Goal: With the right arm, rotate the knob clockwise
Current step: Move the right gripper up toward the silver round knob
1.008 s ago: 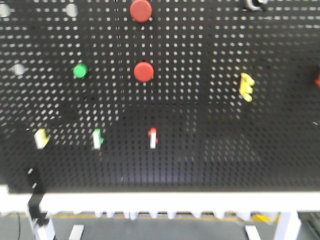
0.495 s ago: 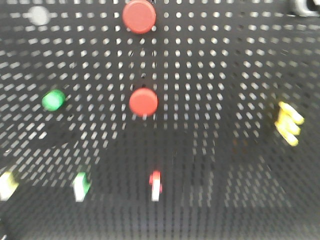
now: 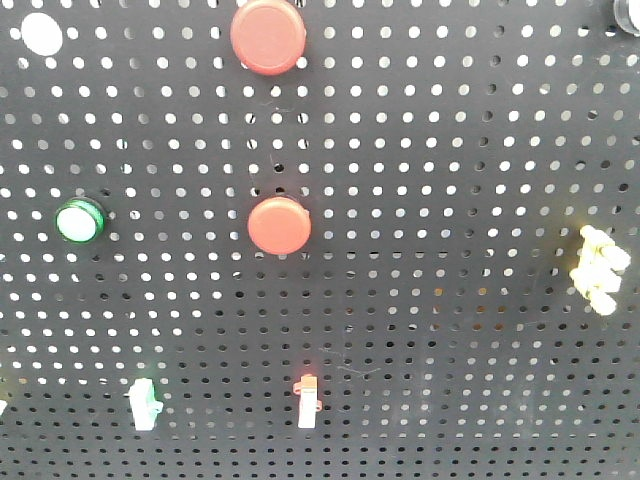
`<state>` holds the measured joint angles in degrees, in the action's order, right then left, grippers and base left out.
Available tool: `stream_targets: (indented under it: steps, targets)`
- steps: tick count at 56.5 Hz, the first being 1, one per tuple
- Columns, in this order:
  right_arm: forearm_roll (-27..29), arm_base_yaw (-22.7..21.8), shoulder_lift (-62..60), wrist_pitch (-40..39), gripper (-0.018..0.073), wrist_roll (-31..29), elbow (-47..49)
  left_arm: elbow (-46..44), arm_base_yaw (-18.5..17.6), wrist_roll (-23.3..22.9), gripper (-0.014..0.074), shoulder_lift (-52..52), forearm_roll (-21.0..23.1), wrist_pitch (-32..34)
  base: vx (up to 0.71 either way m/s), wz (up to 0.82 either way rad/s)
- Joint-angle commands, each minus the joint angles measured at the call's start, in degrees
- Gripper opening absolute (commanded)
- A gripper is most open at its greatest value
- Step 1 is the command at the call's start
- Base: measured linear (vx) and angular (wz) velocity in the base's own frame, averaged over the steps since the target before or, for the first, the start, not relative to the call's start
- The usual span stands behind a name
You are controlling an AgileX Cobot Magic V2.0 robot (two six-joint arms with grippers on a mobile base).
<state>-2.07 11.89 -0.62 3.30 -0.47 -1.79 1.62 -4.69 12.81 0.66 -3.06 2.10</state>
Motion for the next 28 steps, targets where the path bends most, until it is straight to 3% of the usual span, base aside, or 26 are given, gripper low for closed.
stream_targets:
  steps: [1,14,20,28]
  targets:
    - [-0.53,-0.02,-0.61,-4.58,-0.0008,-0.24,-0.44,1.87,-0.45,-0.22,-0.0006,0.95,0.30,4.36,0.00,0.00]
    - [1.28,-0.02,-0.61,-15.37,-0.0008,1.98,1.85,1.87,-0.45,-0.22,-0.0006,0.95,0.30,4.36,0.00,0.00]
    - [1.17,-0.02,0.79,-11.72,-0.0008,3.33,10.48,1.87,-0.45,-0.22,-0.0006,0.95,0.30,4.36,0.00,0.00]
    - [-1.35,-0.02,11.46,-4.99,-0.0008,1.06,29.95,1.87,-0.45,-0.22,-0.0006,0.95,0.30,4.36,0.00,0.00]
